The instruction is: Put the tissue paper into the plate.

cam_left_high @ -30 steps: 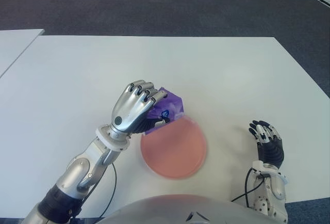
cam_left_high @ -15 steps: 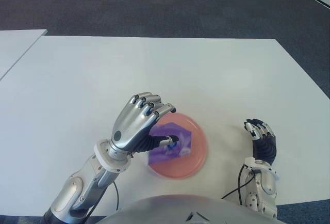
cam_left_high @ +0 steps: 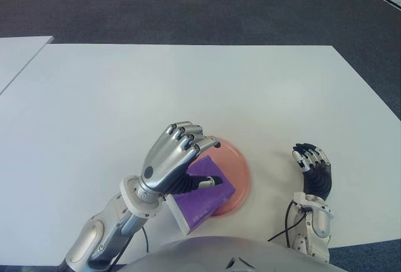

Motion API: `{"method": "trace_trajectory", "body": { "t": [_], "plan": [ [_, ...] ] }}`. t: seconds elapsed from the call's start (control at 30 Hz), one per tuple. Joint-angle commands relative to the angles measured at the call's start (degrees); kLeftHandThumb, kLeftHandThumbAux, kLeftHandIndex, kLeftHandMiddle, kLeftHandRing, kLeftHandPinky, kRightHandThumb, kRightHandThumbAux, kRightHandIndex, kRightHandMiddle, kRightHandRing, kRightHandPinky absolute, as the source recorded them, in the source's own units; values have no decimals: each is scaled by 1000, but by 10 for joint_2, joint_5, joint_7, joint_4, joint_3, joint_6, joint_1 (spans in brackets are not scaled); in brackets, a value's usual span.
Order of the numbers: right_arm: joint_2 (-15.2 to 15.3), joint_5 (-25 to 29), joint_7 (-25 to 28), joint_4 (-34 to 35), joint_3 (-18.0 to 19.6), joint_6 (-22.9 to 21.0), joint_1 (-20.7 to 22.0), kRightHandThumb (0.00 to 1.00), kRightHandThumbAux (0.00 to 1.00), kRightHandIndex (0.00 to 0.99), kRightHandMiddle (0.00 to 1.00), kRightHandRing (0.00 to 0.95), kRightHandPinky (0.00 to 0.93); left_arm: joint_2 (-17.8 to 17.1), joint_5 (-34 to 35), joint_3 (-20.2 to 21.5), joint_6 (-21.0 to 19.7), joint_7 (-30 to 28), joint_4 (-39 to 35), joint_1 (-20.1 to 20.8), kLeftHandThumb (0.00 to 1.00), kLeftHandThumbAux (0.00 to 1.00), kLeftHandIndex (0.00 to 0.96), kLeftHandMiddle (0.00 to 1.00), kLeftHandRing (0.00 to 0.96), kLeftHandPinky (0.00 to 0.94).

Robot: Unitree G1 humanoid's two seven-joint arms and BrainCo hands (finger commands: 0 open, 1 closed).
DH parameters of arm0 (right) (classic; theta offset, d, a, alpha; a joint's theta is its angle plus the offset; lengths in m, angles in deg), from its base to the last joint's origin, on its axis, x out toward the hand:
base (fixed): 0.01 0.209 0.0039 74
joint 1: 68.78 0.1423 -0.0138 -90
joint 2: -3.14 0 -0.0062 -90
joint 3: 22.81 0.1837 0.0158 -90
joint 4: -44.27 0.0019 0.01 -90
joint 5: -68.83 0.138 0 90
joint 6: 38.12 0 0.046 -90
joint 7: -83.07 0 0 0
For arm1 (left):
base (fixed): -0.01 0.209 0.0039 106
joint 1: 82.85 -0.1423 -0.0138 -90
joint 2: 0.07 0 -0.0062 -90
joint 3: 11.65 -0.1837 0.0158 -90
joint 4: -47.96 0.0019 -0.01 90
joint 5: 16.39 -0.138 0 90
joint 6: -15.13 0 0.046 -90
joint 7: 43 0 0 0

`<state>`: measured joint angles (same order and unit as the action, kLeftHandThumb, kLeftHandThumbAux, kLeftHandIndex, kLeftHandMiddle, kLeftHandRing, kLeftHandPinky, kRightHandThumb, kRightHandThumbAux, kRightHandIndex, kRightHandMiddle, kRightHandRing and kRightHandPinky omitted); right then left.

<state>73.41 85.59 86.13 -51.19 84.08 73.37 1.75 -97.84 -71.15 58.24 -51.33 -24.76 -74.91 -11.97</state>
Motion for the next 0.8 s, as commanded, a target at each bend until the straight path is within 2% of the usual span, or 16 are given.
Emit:
{"method": "trace_trajectory", "body": {
  "t": [0.03, 0.23, 0.37, 0.5, 0.63, 0.7, 0.8],
  "plan": [
    [-21, 14, 8, -51, -3, -17, -18, 48, 817, 372, 433, 386, 325, 9, -14, -1, 4, -9, 16, -5, 749, 694, 444, 837, 843, 852],
    [-17, 18, 16, -55, -2, -9, -19, 51, 815, 371, 434, 388, 322, 18, -27, -2, 9, -2, 33, 2, 749, 694, 444, 837, 843, 859],
    [-19, 3, -11, -42, -1, -25, -23, 44, 811, 374, 436, 387, 314, 21, -29, -2, 16, 2, 40, 6, 749, 693, 444, 840, 845, 865],
    [-17, 10, -3, -49, -1, -11, -22, 39, 811, 373, 433, 384, 310, 30, -32, -5, 19, 7, 48, 8, 749, 693, 444, 840, 846, 865],
    [-18, -6, -31, -17, -4, -39, -36, 35, 812, 369, 428, 379, 309, 37, -35, -6, 22, 16, 60, 13, 749, 693, 444, 840, 845, 862],
    [-25, -21, -60, 30, -13, -76, -51, 35, 814, 369, 427, 378, 312, 39, -36, -6, 25, 20, 65, 16, 749, 693, 444, 839, 844, 860],
    [-25, -27, -76, 20, -11, -94, -46, 50, 810, 375, 431, 384, 311, 39, -36, -5, 33, 30, 78, 24, 749, 694, 444, 838, 843, 859]
  ]
}}
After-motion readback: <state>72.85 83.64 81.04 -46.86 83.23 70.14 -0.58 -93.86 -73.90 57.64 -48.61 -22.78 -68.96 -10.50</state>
